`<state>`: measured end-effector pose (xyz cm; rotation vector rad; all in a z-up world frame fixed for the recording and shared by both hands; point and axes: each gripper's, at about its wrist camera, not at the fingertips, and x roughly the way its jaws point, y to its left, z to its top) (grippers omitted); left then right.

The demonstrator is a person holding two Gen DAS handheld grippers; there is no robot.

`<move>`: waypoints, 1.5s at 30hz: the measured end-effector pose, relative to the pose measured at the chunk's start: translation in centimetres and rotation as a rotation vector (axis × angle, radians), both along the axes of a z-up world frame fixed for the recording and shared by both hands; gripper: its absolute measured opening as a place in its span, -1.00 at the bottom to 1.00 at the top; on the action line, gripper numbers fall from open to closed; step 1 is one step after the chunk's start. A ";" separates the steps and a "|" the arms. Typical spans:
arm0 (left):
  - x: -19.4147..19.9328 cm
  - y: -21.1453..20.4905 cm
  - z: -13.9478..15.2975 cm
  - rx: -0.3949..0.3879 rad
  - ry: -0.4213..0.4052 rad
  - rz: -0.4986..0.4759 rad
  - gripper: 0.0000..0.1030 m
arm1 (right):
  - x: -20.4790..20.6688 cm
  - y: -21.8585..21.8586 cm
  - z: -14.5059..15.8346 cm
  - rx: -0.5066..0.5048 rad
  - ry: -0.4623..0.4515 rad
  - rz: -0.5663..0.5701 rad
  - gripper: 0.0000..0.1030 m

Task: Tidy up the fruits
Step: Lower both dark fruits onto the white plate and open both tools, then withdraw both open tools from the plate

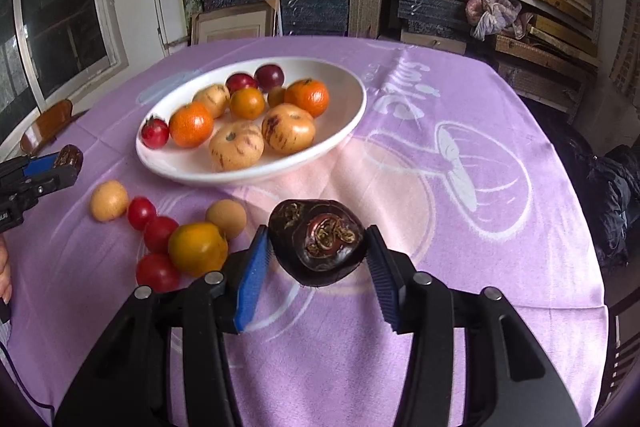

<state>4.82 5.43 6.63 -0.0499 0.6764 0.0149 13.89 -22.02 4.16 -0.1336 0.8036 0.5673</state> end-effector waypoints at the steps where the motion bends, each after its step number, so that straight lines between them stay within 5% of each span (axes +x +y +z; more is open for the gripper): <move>1: 0.9 0.2 0.8 -0.003 -0.012 0.006 -0.15 | 0.1 -0.2 0.9 0.031 -0.011 -0.004 -0.08; 7: 7.1 1.1 1.9 -0.049 -0.001 0.029 -0.14 | 2.2 2.8 3.8 0.078 -0.038 0.017 -0.08; 11: 10.2 2.0 0.5 -0.113 0.039 0.043 -0.14 | 4.5 6.0 3.1 0.069 -0.028 0.030 -0.08; 16: 11.9 2.3 -1.5 -0.105 0.074 0.033 -0.12 | 6.6 7.6 1.2 0.038 -0.010 0.019 -0.07; 18: 12.0 2.3 -1.8 -0.105 0.068 0.022 0.31 | 6.9 7.3 0.8 0.062 -0.014 0.012 -0.04; 20: 11.8 2.4 -1.7 -0.098 0.037 0.018 0.58 | 6.8 6.8 0.9 0.100 -0.019 0.011 0.32; 23: 10.9 3.0 -0.9 -0.101 -0.024 0.031 0.87 | 5.9 6.2 2.2 0.122 -0.075 0.009 0.50; 26: 9.3 3.6 0.2 -0.155 -0.116 0.007 0.93 | 4.6 5.3 3.6 0.145 -0.108 0.005 0.79; 31: 5.1 2.3 1.2 -0.101 -0.199 -0.075 0.93 | 1.2 3.0 5.3 0.189 -0.137 -0.005 0.92; 38: -1.1 1.0 0.9 0.003 -0.160 -0.014 0.93 | -4.0 -0.8 4.5 0.261 -0.177 -0.024 0.92; 45: -1.7 -0.2 -2.1 0.051 -0.088 -0.033 0.93 | -4.1 -0.3 3.5 0.229 -0.158 -0.015 0.92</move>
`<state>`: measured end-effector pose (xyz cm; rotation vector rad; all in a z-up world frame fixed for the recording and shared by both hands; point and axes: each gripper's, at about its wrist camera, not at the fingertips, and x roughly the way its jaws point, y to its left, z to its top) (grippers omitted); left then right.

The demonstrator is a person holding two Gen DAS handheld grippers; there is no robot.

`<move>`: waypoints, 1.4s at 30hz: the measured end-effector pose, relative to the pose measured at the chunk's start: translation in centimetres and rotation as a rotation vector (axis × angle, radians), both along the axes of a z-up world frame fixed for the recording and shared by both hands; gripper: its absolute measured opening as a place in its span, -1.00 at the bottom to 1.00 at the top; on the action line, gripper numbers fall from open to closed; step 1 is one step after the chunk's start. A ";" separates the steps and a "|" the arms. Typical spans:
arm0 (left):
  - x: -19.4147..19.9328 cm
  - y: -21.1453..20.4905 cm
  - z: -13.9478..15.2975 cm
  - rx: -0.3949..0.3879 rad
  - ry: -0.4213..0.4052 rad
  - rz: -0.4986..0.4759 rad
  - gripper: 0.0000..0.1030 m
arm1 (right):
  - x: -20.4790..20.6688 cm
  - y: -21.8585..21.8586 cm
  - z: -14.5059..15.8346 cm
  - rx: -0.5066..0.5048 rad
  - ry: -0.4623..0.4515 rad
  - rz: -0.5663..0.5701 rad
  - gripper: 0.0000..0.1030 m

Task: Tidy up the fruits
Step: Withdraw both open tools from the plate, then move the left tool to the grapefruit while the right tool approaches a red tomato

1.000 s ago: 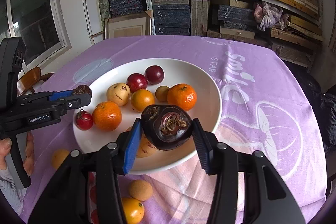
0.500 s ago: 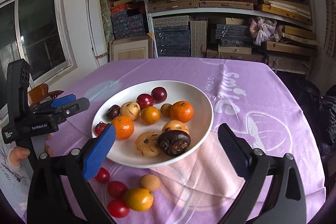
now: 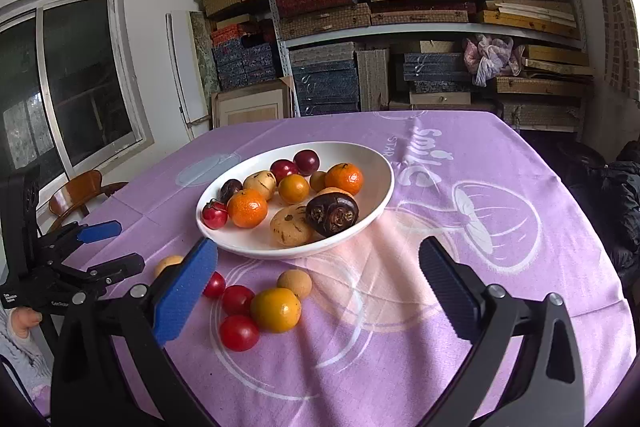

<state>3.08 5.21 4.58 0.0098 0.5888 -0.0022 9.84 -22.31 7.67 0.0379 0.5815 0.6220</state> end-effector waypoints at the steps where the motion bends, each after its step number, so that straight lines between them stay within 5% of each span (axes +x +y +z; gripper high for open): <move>1: 0.0 -0.1 -0.1 0.010 -0.004 0.003 0.93 | 0.0 0.1 0.0 -0.008 -0.002 0.000 0.92; 9: 1.9 -0.6 -1.5 0.034 0.109 -0.012 0.93 | 0.2 1.2 -0.8 -0.075 0.015 0.000 0.92; 15: 4.0 0.7 -3.2 0.026 0.242 0.071 0.93 | 1.2 2.3 -2.6 -0.202 0.068 -0.025 0.92; 23: 5.2 2.6 -4.7 -0.023 0.340 0.127 0.93 | 0.3 4.0 -3.3 -0.219 0.093 0.091 0.92; 42: 5.3 2.7 -4.7 -0.018 0.339 0.133 0.93 | -2.4 7.5 -4.1 -0.283 0.103 0.291 0.92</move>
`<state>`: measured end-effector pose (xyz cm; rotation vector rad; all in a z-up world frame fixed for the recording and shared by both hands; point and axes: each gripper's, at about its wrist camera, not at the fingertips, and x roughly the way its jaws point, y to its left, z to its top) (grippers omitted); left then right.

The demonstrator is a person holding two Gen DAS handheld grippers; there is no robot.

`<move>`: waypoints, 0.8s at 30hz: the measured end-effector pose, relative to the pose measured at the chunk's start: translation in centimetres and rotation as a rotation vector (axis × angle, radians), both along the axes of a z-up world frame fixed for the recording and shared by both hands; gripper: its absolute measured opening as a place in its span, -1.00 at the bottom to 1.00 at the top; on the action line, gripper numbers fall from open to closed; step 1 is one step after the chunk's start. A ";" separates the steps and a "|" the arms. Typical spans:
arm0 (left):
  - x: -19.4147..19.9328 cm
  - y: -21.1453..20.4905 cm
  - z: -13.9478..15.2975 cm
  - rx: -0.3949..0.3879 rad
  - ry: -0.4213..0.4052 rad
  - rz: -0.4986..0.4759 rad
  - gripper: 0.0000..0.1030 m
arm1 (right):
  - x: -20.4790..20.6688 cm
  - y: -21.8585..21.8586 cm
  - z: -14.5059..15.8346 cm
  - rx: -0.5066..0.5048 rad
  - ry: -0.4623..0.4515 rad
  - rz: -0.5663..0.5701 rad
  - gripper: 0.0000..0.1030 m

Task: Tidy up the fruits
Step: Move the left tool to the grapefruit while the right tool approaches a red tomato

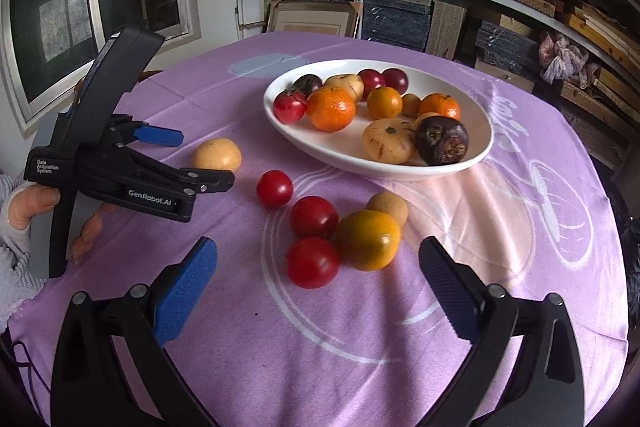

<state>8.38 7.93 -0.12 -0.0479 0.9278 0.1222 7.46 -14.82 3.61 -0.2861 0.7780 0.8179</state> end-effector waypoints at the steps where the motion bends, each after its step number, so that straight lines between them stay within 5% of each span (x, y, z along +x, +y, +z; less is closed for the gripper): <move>1: 0.0 0.0 0.0 0.000 0.000 0.000 0.93 | 0.0 0.2 -0.1 -0.005 0.001 0.005 0.92; 12: 0.0 0.0 0.0 0.000 0.000 0.000 0.93 | 0.1 -0.8 0.1 0.058 0.053 0.015 0.89; 16: 0.0 0.0 0.0 0.000 0.000 0.000 0.93 | -0.7 -0.1 -0.4 0.042 0.104 0.079 0.48; 21: 0.0 0.0 0.0 0.001 -0.001 0.000 0.93 | -0.5 0.2 -1.0 0.034 0.147 0.058 0.40; 24: 0.0 0.0 0.0 0.001 -0.001 0.000 0.93 | 0.3 0.5 -1.6 0.018 0.194 0.021 0.10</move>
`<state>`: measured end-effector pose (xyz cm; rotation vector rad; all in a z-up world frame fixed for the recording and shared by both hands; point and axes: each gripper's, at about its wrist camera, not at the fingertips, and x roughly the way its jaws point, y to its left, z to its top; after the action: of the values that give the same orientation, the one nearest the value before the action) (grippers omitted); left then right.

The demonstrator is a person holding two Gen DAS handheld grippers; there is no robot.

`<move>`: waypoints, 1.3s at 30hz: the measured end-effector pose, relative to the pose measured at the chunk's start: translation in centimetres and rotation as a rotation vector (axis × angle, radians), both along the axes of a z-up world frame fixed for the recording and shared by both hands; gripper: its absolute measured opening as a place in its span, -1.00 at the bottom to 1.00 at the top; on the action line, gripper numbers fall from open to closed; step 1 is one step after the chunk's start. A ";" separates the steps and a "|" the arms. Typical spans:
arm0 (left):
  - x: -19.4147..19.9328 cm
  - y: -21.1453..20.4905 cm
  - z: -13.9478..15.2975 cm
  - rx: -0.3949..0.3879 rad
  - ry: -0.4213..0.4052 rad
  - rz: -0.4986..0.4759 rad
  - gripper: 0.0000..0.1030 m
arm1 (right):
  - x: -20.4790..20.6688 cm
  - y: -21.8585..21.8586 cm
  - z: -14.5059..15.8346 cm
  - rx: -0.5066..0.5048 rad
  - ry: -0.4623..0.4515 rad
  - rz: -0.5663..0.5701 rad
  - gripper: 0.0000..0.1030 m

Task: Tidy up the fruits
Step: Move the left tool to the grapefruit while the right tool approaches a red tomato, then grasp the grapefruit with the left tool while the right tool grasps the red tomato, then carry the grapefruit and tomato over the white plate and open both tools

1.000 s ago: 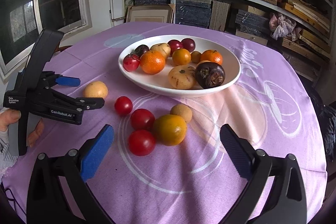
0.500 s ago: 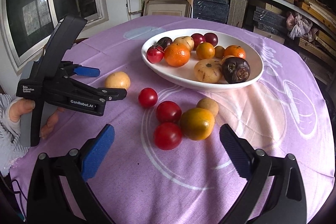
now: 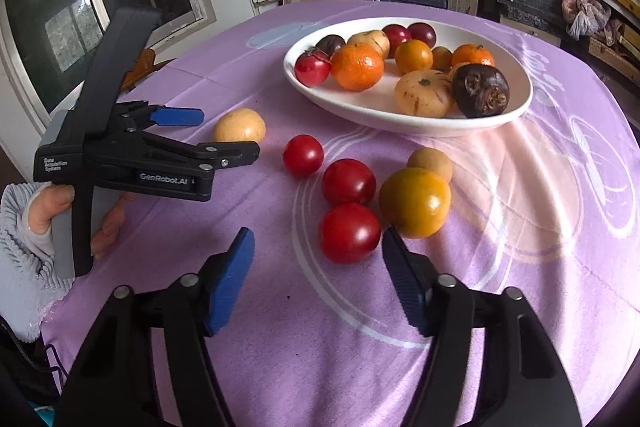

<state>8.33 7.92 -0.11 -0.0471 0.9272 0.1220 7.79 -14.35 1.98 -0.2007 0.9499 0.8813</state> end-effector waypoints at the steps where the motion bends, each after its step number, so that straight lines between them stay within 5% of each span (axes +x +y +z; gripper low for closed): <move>1: 0.0 0.0 0.0 0.000 0.000 0.000 0.93 | 0.3 0.0 -0.1 0.001 0.010 -0.012 -0.01; 13: -0.1 -0.7 0.3 -0.026 -0.015 -0.047 0.93 | 1.3 -0.3 -0.3 0.016 0.031 -0.057 -0.15; 17: -0.5 -0.5 0.6 -0.056 -0.042 -0.044 0.68 | 1.4 -0.5 -0.3 0.021 0.036 -0.065 -0.21; 19: -0.7 -0.7 0.8 -0.067 -0.055 -0.062 0.45 | 1.5 -0.5 -0.3 0.020 0.036 -0.070 -0.27; 21: -0.7 -1.3 1.0 -0.064 -0.062 -0.094 -0.04 | 1.6 -0.7 -0.4 0.022 0.040 -0.077 -0.39; 23: -0.7 -1.9 1.0 -0.036 -0.061 -0.109 -0.18 | 1.7 -0.8 -0.4 0.027 0.045 -0.078 -0.39; 31: -1.3 -1.5 1.4 -0.087 -0.095 -0.111 -0.18 | 1.7 -0.9 -0.1 0.047 0.039 -0.074 -0.41; 39: -2.5 -1.7 5.2 -0.019 -0.244 -0.077 -0.18 | 0.6 -2.2 3.2 0.129 -0.106 -0.103 -0.41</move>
<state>5.81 6.26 5.11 -0.0431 0.6859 0.0344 8.38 -16.50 5.14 -0.0867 0.7949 0.8260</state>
